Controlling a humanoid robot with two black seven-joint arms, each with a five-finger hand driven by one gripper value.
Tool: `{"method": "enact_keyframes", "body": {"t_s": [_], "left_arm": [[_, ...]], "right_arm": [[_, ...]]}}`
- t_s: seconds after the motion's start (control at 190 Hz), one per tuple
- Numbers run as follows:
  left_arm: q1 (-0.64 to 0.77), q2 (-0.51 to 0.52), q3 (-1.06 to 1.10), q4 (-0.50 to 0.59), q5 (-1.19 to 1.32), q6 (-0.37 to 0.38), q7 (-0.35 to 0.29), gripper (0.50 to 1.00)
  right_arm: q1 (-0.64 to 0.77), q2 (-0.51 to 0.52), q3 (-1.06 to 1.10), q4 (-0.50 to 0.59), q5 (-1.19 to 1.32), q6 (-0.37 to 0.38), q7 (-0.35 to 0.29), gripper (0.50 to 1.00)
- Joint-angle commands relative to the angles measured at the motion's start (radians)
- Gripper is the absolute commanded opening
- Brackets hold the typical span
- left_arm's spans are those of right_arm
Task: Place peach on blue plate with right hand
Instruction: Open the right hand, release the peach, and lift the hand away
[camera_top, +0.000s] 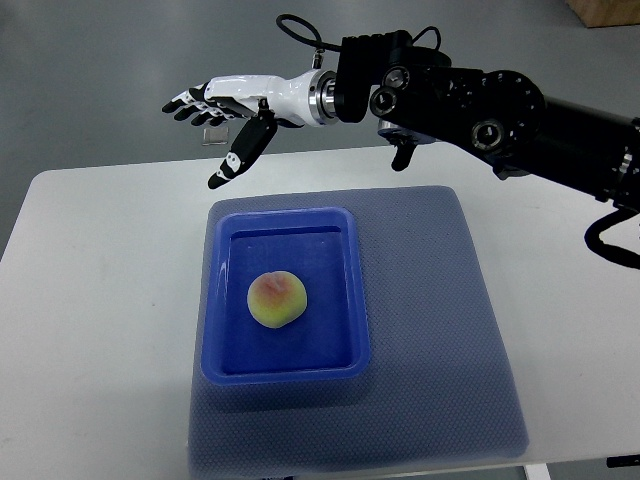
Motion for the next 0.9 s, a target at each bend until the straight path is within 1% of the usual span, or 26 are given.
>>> {"method": "enact_keyframes", "body": {"t_s": [0.0, 0.037, 0.084, 0.089, 0.194, 0.236, 0.304, 0.357, 0.362, 0.394, 0.467, 0.551, 0.598, 0.604, 0.619, 0.745, 0.892], "left_arm": [[0.000, 0.000, 0.002, -0.003, 0.002, 0.000, 0.000, 1.000], [0.000, 0.000, 0.002, -0.012, 0.002, 0.000, 0.000, 1.000], [0.000, 0.000, 0.002, -0.013, 0.002, 0.000, 0.000, 1.000], [0.000, 0.000, 0.002, -0.017, 0.000, 0.000, 0.000, 1.000], [0.000, 0.000, 0.002, -0.019, 0.002, 0.000, 0.000, 1.000], [0.000, 0.000, 0.002, -0.020, 0.002, 0.000, 0.000, 1.000], [-0.002, 0.000, 0.002, -0.022, 0.002, 0.000, 0.000, 1.000], [-0.002, 0.000, 0.002, -0.022, 0.002, 0.000, 0.000, 1.000], [0.000, 0.000, 0.002, -0.023, 0.003, 0.000, 0.000, 1.000], [0.000, 0.000, 0.002, -0.023, 0.003, 0.000, 0.000, 1.000], [0.000, 0.000, 0.002, -0.023, 0.003, 0.000, 0.000, 1.000], [0.000, 0.000, 0.002, -0.022, 0.003, 0.000, 0.000, 1.000], [0.000, 0.000, 0.002, -0.022, 0.003, 0.000, 0.000, 1.000], [-0.002, 0.000, 0.002, -0.022, 0.003, 0.000, 0.000, 1.000], [0.000, 0.000, 0.002, -0.023, 0.003, 0.000, 0.000, 1.000], [0.000, 0.000, 0.002, -0.023, 0.003, 0.000, 0.000, 1.000], [0.000, 0.000, 0.002, -0.023, 0.003, 0.000, 0.000, 1.000]], "right_arm": [[-0.190, -0.058, 0.255, 0.000, 0.146, -0.020, 0.026, 0.934], [-0.273, -0.062, 0.364, -0.002, 0.201, -0.033, 0.036, 0.934], [-0.273, -0.062, 0.364, -0.002, 0.202, -0.033, 0.036, 0.934], [-0.357, -0.058, 0.479, -0.012, 0.256, -0.047, 0.052, 0.934], [-0.502, -0.049, 0.664, -0.049, 0.332, -0.049, 0.076, 0.934], [-0.537, -0.046, 0.706, -0.065, 0.349, -0.049, 0.085, 0.934], [-0.601, -0.029, 0.789, -0.098, 0.383, -0.039, 0.119, 0.934], [-0.602, -0.029, 0.789, -0.098, 0.383, -0.039, 0.119, 0.934], [-0.638, -0.002, 0.821, -0.124, 0.399, -0.036, 0.143, 0.934], [-0.658, 0.015, 0.829, -0.141, 0.404, -0.033, 0.158, 0.934], [-0.677, 0.034, 0.833, -0.174, 0.407, -0.030, 0.177, 0.934], [-0.680, 0.037, 0.835, -0.218, 0.407, -0.030, 0.179, 0.934], [-0.680, 0.037, 0.835, -0.218, 0.407, -0.030, 0.179, 0.934], [-0.681, 0.041, 0.835, -0.235, 0.407, -0.030, 0.185, 0.934], [-0.681, 0.041, 0.835, -0.238, 0.407, -0.030, 0.187, 0.934], [-0.683, 0.043, 0.835, -0.238, 0.409, -0.030, 0.200, 0.934], [-0.686, 0.044, 0.835, -0.238, 0.407, -0.030, 0.201, 0.934]]}}
